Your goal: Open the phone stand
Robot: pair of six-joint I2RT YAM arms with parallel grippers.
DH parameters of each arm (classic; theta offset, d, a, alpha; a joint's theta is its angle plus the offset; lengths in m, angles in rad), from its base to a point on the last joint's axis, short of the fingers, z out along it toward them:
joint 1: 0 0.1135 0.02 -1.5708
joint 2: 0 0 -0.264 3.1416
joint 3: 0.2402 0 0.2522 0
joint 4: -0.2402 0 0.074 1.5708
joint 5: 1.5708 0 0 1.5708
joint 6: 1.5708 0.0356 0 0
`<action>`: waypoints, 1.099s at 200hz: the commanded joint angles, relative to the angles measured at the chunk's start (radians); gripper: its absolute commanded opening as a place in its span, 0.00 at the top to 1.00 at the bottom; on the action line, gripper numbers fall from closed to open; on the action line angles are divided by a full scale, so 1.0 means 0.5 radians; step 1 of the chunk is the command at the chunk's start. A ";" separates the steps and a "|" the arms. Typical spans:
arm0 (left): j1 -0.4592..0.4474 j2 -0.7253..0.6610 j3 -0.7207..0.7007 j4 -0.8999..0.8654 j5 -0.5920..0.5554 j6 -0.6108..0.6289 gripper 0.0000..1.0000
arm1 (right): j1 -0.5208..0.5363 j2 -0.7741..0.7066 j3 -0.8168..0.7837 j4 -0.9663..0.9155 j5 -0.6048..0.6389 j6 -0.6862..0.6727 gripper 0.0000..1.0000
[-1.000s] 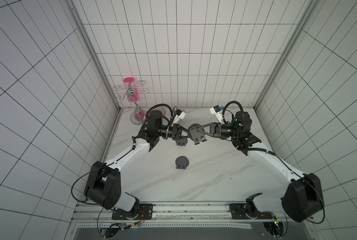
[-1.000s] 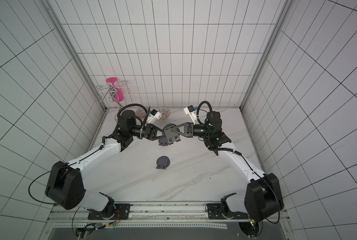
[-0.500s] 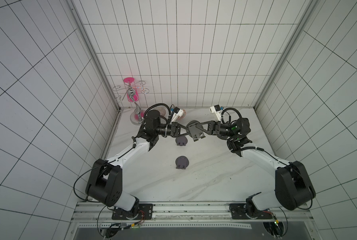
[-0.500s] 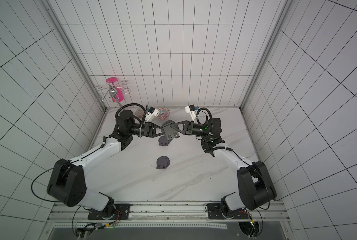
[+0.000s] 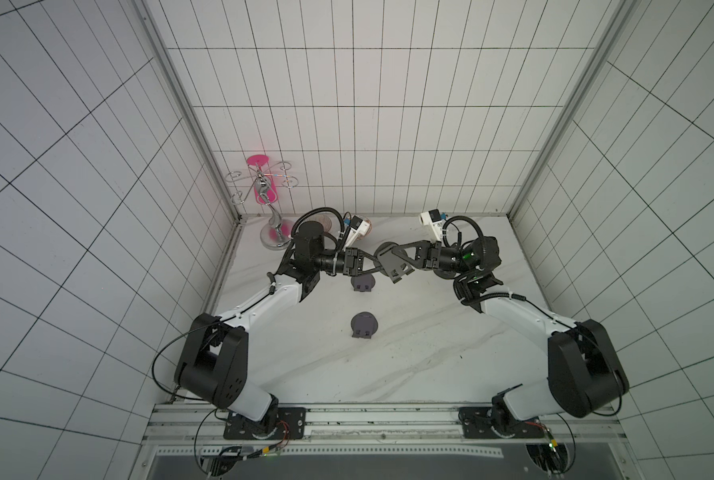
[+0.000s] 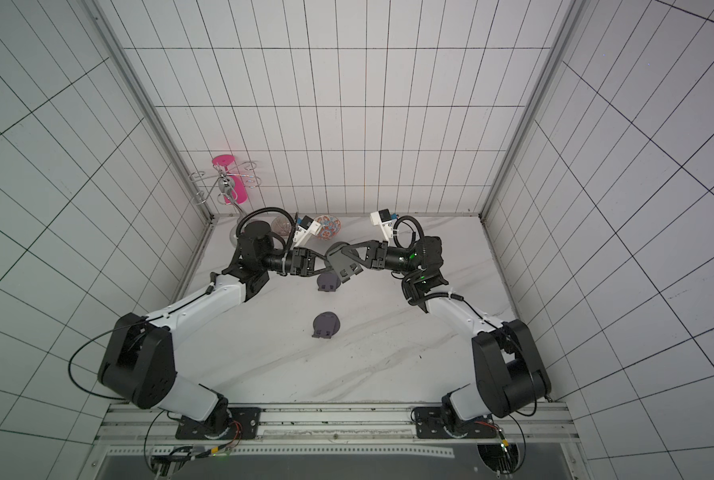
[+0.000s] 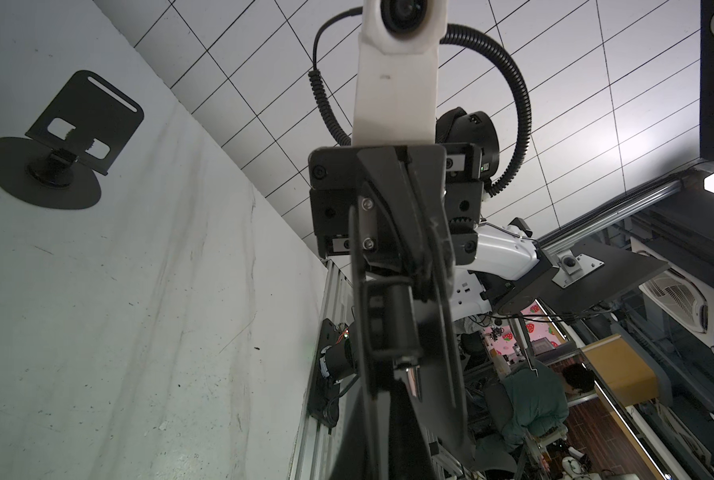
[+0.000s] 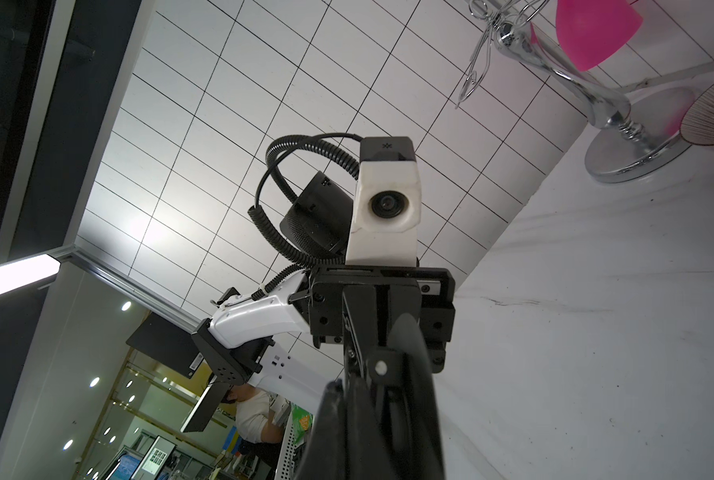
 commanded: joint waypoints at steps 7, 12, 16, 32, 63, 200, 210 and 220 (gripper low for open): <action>-0.083 0.182 -0.156 -0.611 -0.055 0.143 1.00 | 0.009 -0.121 0.252 0.686 0.390 0.138 1.00; -0.084 0.184 -0.160 -0.616 -0.057 0.152 1.00 | 0.009 -0.123 0.254 0.684 0.401 0.137 1.00; -0.084 0.187 -0.165 -0.627 -0.058 0.161 1.00 | 0.009 -0.127 0.250 0.683 0.411 0.136 1.00; -0.083 0.212 -0.181 -0.652 -0.064 0.182 1.00 | 0.009 -0.141 0.241 0.698 0.465 0.141 1.00; -0.081 0.213 -0.146 -0.649 -0.061 0.179 1.00 | 0.006 -0.167 0.220 0.705 0.467 0.149 1.00; -0.040 0.050 -0.022 -0.060 -0.170 -0.269 0.70 | 0.006 -0.016 -0.061 0.792 0.637 0.469 1.00; -0.041 0.053 -0.013 -0.041 -0.183 -0.288 0.68 | 0.006 -0.026 -0.071 0.789 0.635 0.466 1.00; -0.034 0.052 -0.008 -0.004 -0.201 -0.311 0.66 | 0.006 -0.036 -0.082 0.763 0.629 0.461 1.00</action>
